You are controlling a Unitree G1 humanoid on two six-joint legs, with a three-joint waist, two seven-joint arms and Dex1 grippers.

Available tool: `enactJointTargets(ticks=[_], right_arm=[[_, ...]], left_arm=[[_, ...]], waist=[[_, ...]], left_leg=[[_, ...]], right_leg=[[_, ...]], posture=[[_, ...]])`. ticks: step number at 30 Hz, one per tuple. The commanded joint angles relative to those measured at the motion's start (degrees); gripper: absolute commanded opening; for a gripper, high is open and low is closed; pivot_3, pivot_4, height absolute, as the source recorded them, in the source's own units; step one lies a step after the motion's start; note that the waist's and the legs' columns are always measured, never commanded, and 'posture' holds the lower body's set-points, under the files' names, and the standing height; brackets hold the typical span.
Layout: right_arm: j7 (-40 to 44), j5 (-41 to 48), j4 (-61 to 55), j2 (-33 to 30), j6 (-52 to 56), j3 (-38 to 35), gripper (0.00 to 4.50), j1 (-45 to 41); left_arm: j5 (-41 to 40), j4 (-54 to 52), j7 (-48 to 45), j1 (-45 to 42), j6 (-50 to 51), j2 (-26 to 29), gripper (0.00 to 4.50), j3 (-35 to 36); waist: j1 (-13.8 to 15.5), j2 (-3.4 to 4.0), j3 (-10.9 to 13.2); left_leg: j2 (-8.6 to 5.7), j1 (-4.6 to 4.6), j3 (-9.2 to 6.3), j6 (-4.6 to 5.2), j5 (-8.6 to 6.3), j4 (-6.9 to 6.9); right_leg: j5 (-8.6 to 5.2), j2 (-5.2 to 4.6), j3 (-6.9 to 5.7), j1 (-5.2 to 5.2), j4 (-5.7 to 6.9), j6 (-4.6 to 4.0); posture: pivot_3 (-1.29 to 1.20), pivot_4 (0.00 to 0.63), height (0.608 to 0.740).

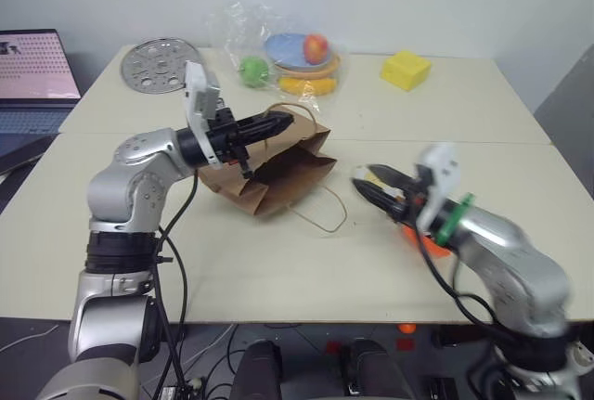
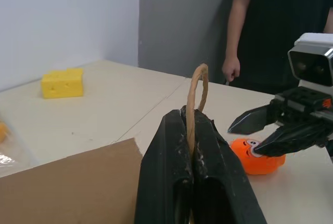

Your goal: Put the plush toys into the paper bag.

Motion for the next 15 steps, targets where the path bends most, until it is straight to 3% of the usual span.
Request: enactJointTargets(ticks=[1, 3, 10, 15], right_arm=[[-0.14, 2.81, -4.47, -2.25, 0.95, -5.56, 3.79, 5.04], [0.96, 2.11, -4.09, -4.18, 0.03, -8.3, 4.47, 10.94], [0.42, -4.78, 1.52, -7.53, -8.53, -6.09, 4.47, 18.68], [-0.7, -6.5, 4.32, -7.41, -10.52, -3.16, 4.47, 16.64]], left_arm=[[-0.22, -1.24, -1.31, -0.94, -0.29, 0.4, 0.0, -0.14], [-0.17, -1.18, -1.71, -0.92, -0.18, 0.36, 0.0, -0.58], [0.37, 0.13, -2.26, -2.0, -0.71, 0.43, 0.0, -1.03], [0.56, -0.56, -2.32, -1.8, -0.52, 0.68, 0.0, -0.95]], waist=[[-0.38, 0.0, 0.0], [-0.29, 0.0, 0.0], [-0.43, 0.0, 0.0], [-0.32, 0.0, 0.0]], left_leg=[[0.01, 0.05, 0.06, 0.0, 0.0, 0.01], [0.01, 0.1, 0.05, 0.01, 0.01, 0.02], [-0.02, 0.09, 0.16, 0.01, 0.01, 0.09], [-0.03, 0.09, 0.15, 0.02, 0.01, 0.09]], right_leg=[[0.0, 0.0, 0.07, 0.0, 0.01, 0.0], [0.0, 0.01, 0.07, 0.04, 0.02, 0.0], [-0.12, -0.01, 0.18, 0.03, -0.03, 0.21], [-0.14, -0.01, 0.19, 0.03, -0.02, 0.21]], posture=[[0.0, 0.15, 0.74], [0.0, 0.15, 0.74], [0.0, 0.15, 0.74], [0.0, 0.15, 0.74]])
